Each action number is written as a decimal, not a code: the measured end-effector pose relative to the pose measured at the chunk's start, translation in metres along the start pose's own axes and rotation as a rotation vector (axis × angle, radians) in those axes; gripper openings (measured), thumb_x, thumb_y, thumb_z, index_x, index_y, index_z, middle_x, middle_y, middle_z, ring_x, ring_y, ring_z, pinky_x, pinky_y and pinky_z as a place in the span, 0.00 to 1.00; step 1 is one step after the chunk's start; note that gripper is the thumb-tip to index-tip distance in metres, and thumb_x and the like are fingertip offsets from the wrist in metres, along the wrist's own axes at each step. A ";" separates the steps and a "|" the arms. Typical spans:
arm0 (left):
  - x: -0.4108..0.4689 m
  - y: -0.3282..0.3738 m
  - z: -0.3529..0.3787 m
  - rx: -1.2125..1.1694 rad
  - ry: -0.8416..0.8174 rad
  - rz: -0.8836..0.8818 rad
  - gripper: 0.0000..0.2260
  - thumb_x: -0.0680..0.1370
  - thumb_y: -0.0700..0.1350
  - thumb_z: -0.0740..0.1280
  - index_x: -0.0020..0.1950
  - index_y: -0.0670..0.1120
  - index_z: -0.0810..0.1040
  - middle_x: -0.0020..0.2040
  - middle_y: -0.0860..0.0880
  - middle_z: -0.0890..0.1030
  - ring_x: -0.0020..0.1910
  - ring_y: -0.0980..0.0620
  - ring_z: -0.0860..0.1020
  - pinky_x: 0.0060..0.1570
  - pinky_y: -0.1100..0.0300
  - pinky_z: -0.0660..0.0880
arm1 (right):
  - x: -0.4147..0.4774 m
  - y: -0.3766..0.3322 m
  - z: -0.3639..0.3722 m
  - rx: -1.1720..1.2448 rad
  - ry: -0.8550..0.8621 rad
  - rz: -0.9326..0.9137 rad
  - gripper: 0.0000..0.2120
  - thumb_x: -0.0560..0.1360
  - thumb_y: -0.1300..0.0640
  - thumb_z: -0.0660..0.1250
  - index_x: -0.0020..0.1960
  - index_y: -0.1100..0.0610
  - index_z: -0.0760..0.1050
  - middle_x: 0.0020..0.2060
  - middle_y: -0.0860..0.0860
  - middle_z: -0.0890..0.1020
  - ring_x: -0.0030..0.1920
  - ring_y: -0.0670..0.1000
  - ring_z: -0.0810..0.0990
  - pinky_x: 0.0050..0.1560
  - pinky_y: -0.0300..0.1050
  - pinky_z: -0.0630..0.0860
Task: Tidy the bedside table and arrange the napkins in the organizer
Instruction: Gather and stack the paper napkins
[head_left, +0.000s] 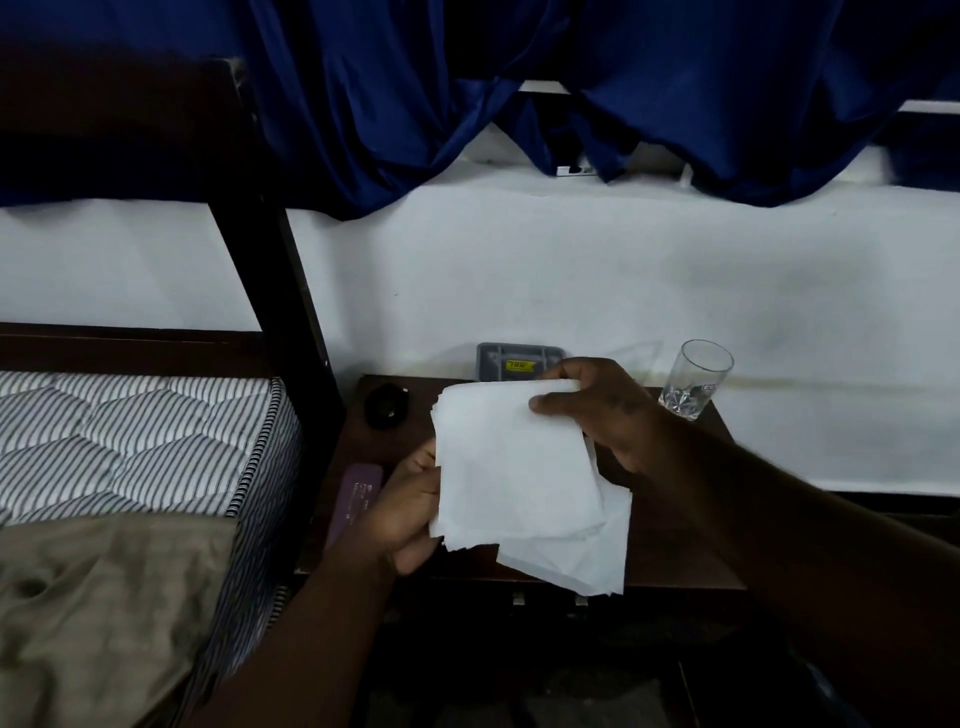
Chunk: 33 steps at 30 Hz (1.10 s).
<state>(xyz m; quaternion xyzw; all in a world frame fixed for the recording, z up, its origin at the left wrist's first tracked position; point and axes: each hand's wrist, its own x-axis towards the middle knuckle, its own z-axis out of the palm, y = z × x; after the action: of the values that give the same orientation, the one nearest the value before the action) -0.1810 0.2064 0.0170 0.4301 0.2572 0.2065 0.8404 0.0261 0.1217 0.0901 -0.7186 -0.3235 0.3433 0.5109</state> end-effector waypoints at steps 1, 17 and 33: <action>-0.001 0.001 0.002 -0.007 -0.003 0.005 0.16 0.71 0.39 0.72 0.58 0.45 0.85 0.55 0.40 0.86 0.48 0.43 0.87 0.45 0.50 0.84 | 0.000 -0.002 0.000 -0.026 0.031 -0.032 0.13 0.70 0.64 0.78 0.53 0.62 0.82 0.49 0.61 0.86 0.45 0.58 0.86 0.47 0.52 0.84; 0.002 0.002 0.000 -0.109 0.104 -0.176 0.20 0.82 0.58 0.62 0.61 0.45 0.84 0.57 0.40 0.86 0.53 0.42 0.86 0.52 0.48 0.81 | -0.030 0.049 0.008 0.273 -0.047 0.194 0.17 0.70 0.73 0.72 0.57 0.65 0.80 0.52 0.63 0.86 0.48 0.60 0.85 0.54 0.60 0.81; 0.020 -0.002 -0.044 0.067 0.353 -0.025 0.12 0.78 0.32 0.67 0.58 0.44 0.80 0.49 0.45 0.88 0.42 0.47 0.87 0.33 0.57 0.83 | 0.046 0.117 -0.011 -0.952 0.139 0.234 0.32 0.65 0.37 0.78 0.61 0.54 0.75 0.62 0.56 0.77 0.63 0.61 0.77 0.61 0.56 0.77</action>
<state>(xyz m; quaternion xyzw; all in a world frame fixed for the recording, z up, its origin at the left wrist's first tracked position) -0.1916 0.2440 -0.0122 0.4118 0.4126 0.2597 0.7699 0.0735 0.1221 -0.0262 -0.9250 -0.3267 0.1637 0.1041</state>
